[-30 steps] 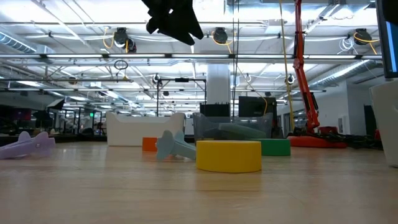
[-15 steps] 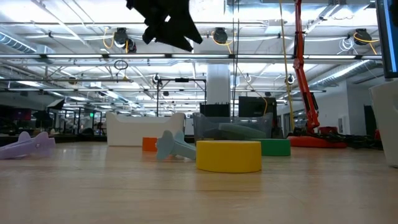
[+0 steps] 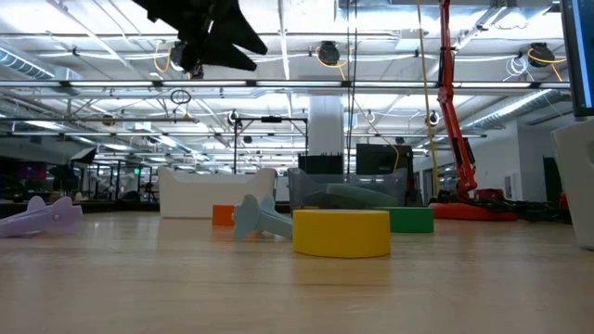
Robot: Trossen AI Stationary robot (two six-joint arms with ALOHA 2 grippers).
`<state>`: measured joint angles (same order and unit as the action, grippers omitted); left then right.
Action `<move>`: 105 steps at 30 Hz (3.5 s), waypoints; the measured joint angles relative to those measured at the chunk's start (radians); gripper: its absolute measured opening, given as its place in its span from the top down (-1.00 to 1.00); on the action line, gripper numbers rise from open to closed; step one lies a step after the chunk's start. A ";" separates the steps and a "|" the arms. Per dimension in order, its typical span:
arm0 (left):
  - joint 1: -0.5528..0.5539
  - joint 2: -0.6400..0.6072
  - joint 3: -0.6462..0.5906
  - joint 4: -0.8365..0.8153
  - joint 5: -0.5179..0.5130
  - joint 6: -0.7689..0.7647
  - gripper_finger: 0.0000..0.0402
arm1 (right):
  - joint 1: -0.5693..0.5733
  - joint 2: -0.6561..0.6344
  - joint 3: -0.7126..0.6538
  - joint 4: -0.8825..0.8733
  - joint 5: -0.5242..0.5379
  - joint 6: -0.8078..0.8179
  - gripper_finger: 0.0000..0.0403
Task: Pick and place Stapler, Stapler remover, tape
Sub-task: Put the blue tape into the gray bin, then put the green tape into the gray bin
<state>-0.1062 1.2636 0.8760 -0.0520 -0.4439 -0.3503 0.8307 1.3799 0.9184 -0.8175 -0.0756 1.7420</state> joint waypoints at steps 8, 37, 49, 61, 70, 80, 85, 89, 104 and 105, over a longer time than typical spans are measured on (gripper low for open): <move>-0.008 -0.032 -0.024 -0.001 0.003 -0.008 0.01 | 0.000 0.027 0.000 -0.001 -0.005 0.001 0.80; -0.008 -0.030 -0.024 -0.005 0.009 0.024 0.01 | 0.000 0.027 -0.002 0.016 -0.056 0.028 0.69; -0.008 -0.030 -0.024 -0.013 0.009 0.034 0.01 | 0.000 0.019 -0.032 0.030 -0.087 0.074 0.36; -0.008 -0.030 -0.024 -0.002 0.058 0.034 0.01 | 0.007 -0.149 -0.032 0.101 -0.027 0.088 0.57; -0.008 -0.030 -0.024 0.004 0.107 -0.054 0.01 | 0.001 -0.304 -0.032 0.226 0.542 -0.246 0.87; -0.008 -0.030 -0.024 -0.011 0.106 -0.063 0.01 | -0.302 -0.345 -0.032 0.447 0.373 -0.882 0.94; -0.022 -0.056 -0.024 -0.001 0.063 -0.049 0.01 | -0.524 -0.277 -0.032 0.493 0.098 -0.978 0.93; -0.056 -0.109 -0.024 -0.059 -0.009 -0.034 0.01 | -0.650 -0.209 -0.032 0.491 -0.081 -1.043 0.92; -0.130 -0.310 -0.105 -0.170 -0.074 -0.014 0.01 | -0.776 -0.013 0.141 0.282 -0.111 -1.283 0.92; -0.130 -0.332 -0.137 -0.142 -0.073 -0.022 0.01 | -0.779 0.008 0.165 0.252 -0.110 -1.290 0.92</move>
<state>-0.2363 0.9321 0.7390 -0.1940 -0.5173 -0.3723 0.0513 1.3878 1.0830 -0.5652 -0.1856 0.4519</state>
